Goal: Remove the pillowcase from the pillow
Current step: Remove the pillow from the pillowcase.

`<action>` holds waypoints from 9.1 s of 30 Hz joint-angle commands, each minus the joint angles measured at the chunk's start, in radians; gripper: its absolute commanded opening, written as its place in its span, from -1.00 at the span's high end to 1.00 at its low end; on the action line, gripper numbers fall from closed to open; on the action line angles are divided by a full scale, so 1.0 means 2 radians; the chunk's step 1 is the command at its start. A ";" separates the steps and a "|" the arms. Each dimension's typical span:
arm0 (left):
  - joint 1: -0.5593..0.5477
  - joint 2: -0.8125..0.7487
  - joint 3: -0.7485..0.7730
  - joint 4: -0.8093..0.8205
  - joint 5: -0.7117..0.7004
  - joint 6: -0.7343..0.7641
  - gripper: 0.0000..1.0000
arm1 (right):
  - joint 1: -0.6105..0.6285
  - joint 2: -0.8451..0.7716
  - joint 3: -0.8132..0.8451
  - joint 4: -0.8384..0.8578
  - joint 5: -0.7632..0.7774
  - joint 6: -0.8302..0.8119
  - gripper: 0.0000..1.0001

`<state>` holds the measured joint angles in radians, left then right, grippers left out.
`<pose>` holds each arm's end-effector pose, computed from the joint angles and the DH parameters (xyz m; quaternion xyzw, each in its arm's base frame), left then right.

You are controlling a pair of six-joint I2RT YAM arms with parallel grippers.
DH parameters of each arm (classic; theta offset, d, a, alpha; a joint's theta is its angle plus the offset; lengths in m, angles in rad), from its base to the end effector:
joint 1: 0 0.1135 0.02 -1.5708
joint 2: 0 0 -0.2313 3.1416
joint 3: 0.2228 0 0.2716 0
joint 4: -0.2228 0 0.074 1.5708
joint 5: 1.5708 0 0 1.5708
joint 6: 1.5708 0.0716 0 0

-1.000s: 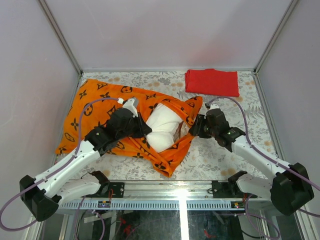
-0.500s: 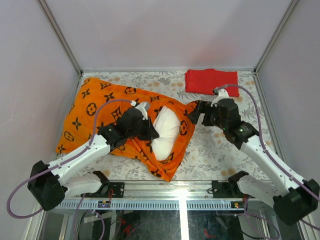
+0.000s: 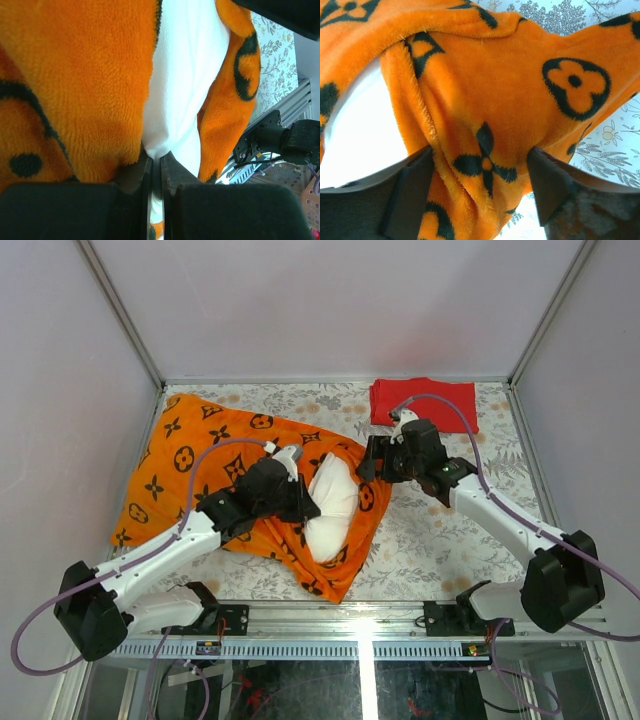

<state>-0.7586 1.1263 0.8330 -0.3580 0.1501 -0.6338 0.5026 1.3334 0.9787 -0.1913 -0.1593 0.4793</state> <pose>0.2152 -0.2187 0.2154 0.0889 0.8898 -0.3353 0.2964 0.3087 0.1826 0.2275 -0.0491 0.8683 0.2916 0.3983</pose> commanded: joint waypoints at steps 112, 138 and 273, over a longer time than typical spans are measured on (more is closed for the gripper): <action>-0.080 0.324 0.164 -0.048 -0.302 0.015 -0.99 | -0.175 -0.038 -0.152 0.014 -0.089 0.015 0.70; -0.068 0.217 0.177 -0.020 -0.200 0.061 1.00 | -0.171 -0.279 -0.106 -0.023 -0.139 0.026 -0.99; 0.171 0.106 0.372 -0.080 -0.088 0.027 1.00 | 0.301 -0.092 -0.260 0.135 0.200 0.149 1.00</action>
<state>-0.4587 1.3678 1.4723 -0.7357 0.0856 -0.5903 1.0958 1.1442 0.5518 0.3080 0.2283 0.7555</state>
